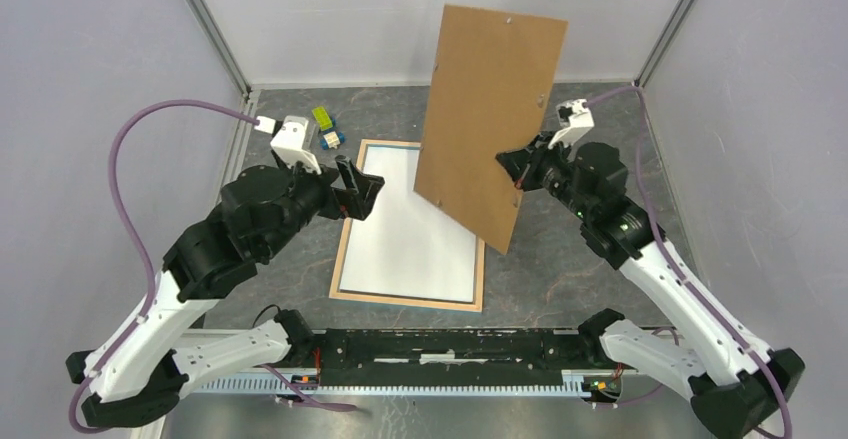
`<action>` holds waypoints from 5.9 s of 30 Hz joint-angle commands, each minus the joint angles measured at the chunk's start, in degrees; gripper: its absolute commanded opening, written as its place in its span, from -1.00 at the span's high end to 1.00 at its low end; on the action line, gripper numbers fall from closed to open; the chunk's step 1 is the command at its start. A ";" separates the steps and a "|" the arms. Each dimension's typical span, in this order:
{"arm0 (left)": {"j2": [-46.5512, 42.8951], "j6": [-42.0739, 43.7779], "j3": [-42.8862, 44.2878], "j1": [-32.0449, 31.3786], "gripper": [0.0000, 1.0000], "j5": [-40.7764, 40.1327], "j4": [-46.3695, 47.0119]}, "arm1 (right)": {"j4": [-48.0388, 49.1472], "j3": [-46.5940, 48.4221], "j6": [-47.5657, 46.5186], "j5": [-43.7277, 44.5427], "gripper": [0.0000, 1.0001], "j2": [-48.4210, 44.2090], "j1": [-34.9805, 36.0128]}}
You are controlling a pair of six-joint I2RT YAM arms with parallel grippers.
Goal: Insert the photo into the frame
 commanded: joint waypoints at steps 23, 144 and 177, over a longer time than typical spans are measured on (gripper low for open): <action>-5.64 10.05 -13.12 0.78 -1.00 -5.79 14.92 | 25.54 -10.52 33.49 -30.45 1.00 23.34 -0.02; -2.00 8.45 -12.63 3.33 -1.00 -1.17 13.62 | 58.26 -20.88 42.59 -43.35 1.00 44.89 -1.25; -0.66 7.41 -12.42 5.23 -1.00 1.00 13.27 | 6.15 -2.61 1.02 -25.08 -0.37 44.02 0.93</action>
